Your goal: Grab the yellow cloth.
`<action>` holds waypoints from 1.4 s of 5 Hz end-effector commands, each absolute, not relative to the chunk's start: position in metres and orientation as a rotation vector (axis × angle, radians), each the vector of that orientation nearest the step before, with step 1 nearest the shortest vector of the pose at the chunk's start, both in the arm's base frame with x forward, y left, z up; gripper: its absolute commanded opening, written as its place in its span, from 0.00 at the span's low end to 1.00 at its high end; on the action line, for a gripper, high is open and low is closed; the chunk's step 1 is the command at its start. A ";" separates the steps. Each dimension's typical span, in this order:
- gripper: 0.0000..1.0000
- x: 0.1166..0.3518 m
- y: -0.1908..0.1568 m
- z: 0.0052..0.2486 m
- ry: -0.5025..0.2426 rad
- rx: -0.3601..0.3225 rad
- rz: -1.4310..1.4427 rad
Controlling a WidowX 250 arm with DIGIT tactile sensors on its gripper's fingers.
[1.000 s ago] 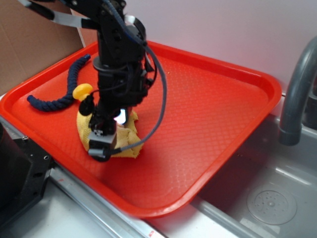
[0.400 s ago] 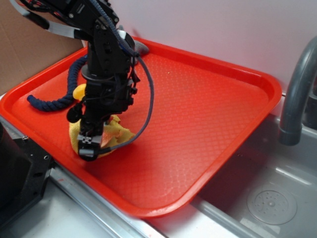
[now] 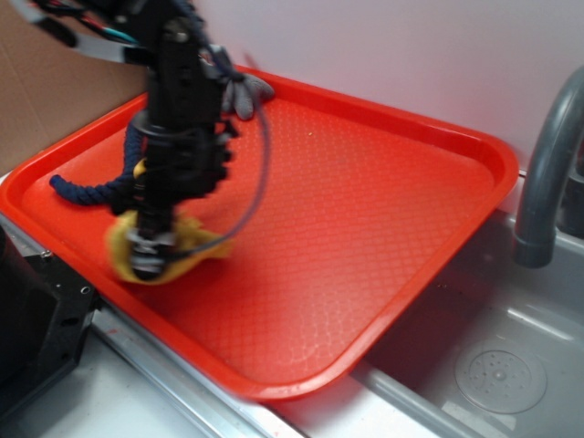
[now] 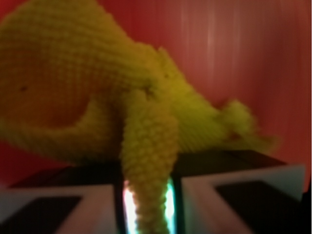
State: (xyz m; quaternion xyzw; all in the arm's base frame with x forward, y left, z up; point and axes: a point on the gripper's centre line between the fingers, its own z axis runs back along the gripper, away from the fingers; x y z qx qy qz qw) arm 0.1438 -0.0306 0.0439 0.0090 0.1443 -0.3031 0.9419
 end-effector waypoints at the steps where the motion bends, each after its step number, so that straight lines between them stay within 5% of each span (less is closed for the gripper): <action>1: 0.00 0.168 -0.051 0.152 0.141 0.052 -0.316; 2: 0.00 0.182 -0.053 0.200 0.095 0.034 -0.177; 3: 0.00 0.198 -0.057 0.194 -0.003 0.084 -0.028; 4: 0.00 0.204 -0.052 0.194 -0.070 0.062 0.066; 7: 0.00 0.204 -0.021 0.199 -0.117 0.053 0.144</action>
